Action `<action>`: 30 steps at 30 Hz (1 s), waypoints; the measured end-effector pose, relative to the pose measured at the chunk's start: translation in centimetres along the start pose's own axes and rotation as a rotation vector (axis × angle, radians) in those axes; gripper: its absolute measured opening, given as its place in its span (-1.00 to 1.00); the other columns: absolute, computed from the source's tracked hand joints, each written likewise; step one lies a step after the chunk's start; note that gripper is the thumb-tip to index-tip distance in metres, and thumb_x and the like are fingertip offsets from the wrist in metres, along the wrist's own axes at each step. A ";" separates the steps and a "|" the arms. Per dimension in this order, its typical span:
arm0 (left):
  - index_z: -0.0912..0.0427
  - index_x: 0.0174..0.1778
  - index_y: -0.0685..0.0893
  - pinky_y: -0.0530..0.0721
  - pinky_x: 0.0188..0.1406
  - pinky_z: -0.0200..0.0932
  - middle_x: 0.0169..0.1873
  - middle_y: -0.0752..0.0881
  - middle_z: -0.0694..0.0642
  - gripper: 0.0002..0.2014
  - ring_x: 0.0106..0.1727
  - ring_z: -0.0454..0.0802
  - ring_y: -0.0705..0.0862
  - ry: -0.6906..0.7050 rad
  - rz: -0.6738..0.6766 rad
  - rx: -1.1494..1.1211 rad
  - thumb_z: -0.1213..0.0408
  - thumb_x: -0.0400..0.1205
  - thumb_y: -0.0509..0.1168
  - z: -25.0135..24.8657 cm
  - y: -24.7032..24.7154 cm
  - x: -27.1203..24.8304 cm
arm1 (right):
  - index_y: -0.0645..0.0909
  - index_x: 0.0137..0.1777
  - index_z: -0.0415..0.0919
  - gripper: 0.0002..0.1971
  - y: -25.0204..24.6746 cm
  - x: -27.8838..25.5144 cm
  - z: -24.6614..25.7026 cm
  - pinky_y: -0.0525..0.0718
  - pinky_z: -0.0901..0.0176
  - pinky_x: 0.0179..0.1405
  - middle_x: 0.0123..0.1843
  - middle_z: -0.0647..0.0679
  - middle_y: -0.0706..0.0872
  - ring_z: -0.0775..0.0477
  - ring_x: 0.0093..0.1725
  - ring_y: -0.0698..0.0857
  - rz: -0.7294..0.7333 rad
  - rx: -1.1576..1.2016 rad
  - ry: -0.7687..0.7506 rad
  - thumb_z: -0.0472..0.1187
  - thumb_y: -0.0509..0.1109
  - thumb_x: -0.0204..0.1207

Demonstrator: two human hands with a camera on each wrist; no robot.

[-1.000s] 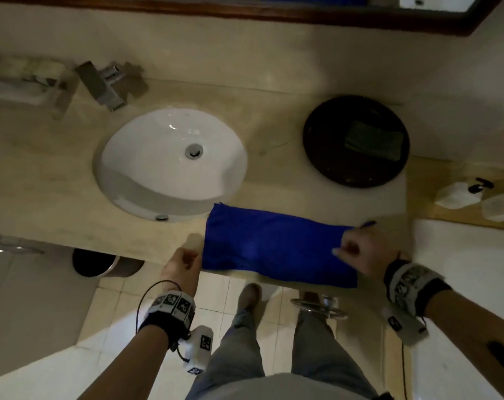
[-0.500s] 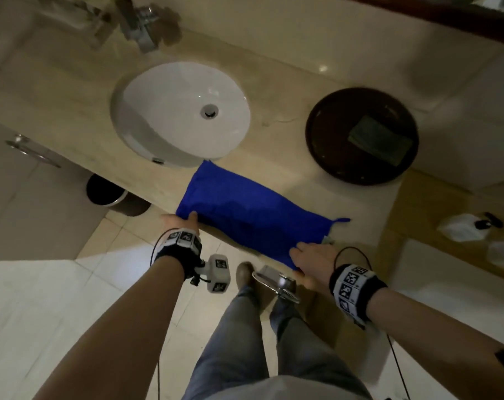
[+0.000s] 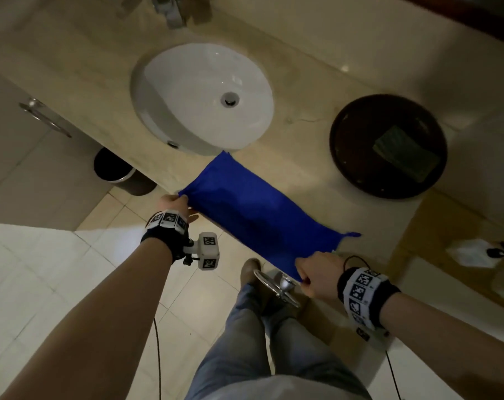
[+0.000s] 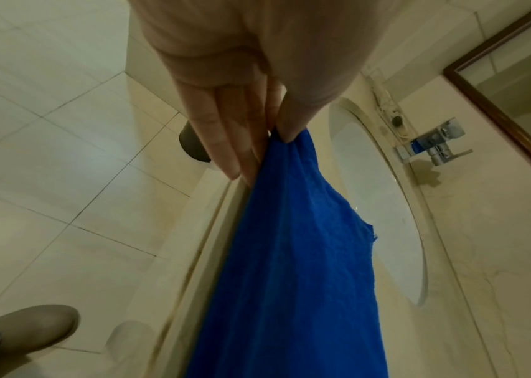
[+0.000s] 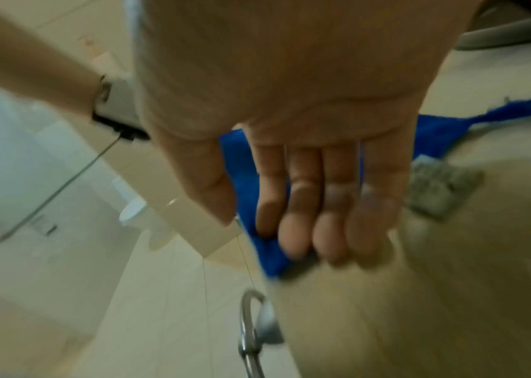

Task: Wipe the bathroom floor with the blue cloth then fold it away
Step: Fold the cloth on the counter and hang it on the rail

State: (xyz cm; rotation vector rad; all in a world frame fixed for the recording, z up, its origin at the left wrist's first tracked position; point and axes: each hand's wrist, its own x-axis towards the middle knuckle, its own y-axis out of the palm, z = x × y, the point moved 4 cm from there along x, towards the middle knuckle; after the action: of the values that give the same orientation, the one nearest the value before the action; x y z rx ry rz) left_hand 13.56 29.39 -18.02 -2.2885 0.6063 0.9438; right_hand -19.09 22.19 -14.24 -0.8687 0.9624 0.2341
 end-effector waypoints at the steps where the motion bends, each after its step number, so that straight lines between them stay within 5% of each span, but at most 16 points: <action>1: 0.26 0.44 0.43 0.74 -0.14 0.01 0.18 0.66 0.30 -0.68 -0.14 0.12 0.75 -0.017 0.005 -0.027 0.36 0.76 0.12 0.2 0.0 0.1 | 0.54 0.04 -0.07 -0.78 -0.8 0.5 -0.4 0.71 0.02 -0.01 -0.11 -0.01 0.67 -0.04 -0.09 0.67 0.038 0.061 0.003 0.07 0.29 0.59; 4: 0.28 0.42 0.45 0.74 -0.09 0.03 0.14 0.66 0.30 -0.69 -0.12 0.16 0.74 -0.028 -0.008 -0.070 0.37 0.75 0.18 0.1 -0.2 -0.6 | 0.62 -0.09 -0.07 -0.75 -4.4 2.6 -1.3 0.70 0.02 -0.01 -0.14 0.01 0.71 -0.03 -0.11 0.68 0.020 0.134 -0.016 0.10 0.32 0.60; 9: 0.17 0.09 0.55 0.74 -0.24 0.02 0.10 0.72 0.30 -0.91 -0.18 0.12 0.76 0.143 -0.004 0.022 0.37 0.69 0.26 -0.7 -0.3 -1.3 | 0.64 0.09 -0.12 -0.86 -13.1 8.4 -0.9 0.64 0.05 -0.05 -0.07 -0.10 0.71 -0.19 -0.05 0.69 -0.313 0.033 -0.057 -0.15 0.30 0.63; 14: -0.06 -0.14 0.56 0.75 -0.13 0.00 -0.19 0.72 -0.09 -0.89 -0.18 -0.02 0.74 0.581 0.035 0.399 0.27 0.60 0.33 -2.2 0.1 -3.8 | 0.30 0.60 0.08 -0.34 -18.7 14.5 3.5 0.67 -0.08 0.11 0.48 -0.16 0.40 -0.25 0.17 0.61 -0.432 -0.018 -0.204 -0.38 0.31 0.55; 17: -0.01 -0.04 0.55 0.70 -0.14 -0.05 -0.17 0.74 -0.07 -0.92 -0.17 -0.04 0.72 0.751 0.098 0.550 0.22 0.59 0.31 -2.7 0.7 -5.4 | 0.17 0.60 0.35 -0.14 -19.9 17.0 6.2 0.70 -0.14 0.14 0.67 -0.11 0.08 -0.30 0.35 0.49 -0.380 -0.168 -0.260 -0.43 0.33 0.45; 19: -0.04 -0.04 0.53 0.69 -0.15 -0.02 -0.18 0.73 -0.08 -0.91 -0.18 -0.03 0.70 0.817 0.134 0.579 0.16 0.56 0.26 -2.5 1.0 -6.3 | 0.36 0.47 0.34 -0.27 -20.1 18.0 6.9 0.66 -0.17 0.19 0.64 -0.11 0.15 -0.31 0.31 0.50 -0.338 -0.277 -0.246 -0.39 0.34 0.42; 23: -0.10 -0.06 0.52 0.70 -0.14 -0.02 -0.19 0.70 -0.15 -0.88 -0.18 -0.08 0.69 0.857 0.188 0.560 0.14 0.51 0.23 -1.6 1.4 -7.7 | 0.62 0.17 0.01 -0.65 -20.7 17.5 6.9 0.55 -0.05 0.22 0.32 -0.05 0.49 -0.18 0.27 0.50 -0.394 -0.343 -0.322 -0.36 0.33 0.44; 27: -0.05 -0.07 0.58 0.69 -0.15 -0.02 -0.21 0.68 -0.15 -0.85 -0.18 -0.11 0.69 0.868 0.259 0.547 0.17 0.46 0.26 -0.1 1.8 -9.1 | 0.71 0.05 -0.22 -0.68 -19.5 15.3 3.7 0.58 -0.09 0.18 0.11 -0.17 0.67 -0.28 0.13 0.60 -0.547 -0.172 -0.422 -0.49 0.37 0.31; 30: -0.07 -0.06 0.59 0.69 -0.10 -0.04 -0.16 0.66 -0.18 -0.85 -0.14 -0.16 0.66 0.896 0.334 0.604 0.15 0.47 0.25 1.2 2.4 -10.8 | 0.71 -0.13 -0.34 -0.66 -17.0 12.9 0.6 0.49 0.11 -0.03 -0.06 -0.27 0.71 -0.33 -0.09 0.70 -0.624 -0.017 -0.495 -0.64 0.46 0.11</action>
State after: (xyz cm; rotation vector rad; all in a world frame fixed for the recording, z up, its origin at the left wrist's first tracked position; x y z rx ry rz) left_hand 4.57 30.48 -11.55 -1.9671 1.4406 -0.2196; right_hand -2.24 9.18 -15.14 -1.0225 0.2057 -0.0814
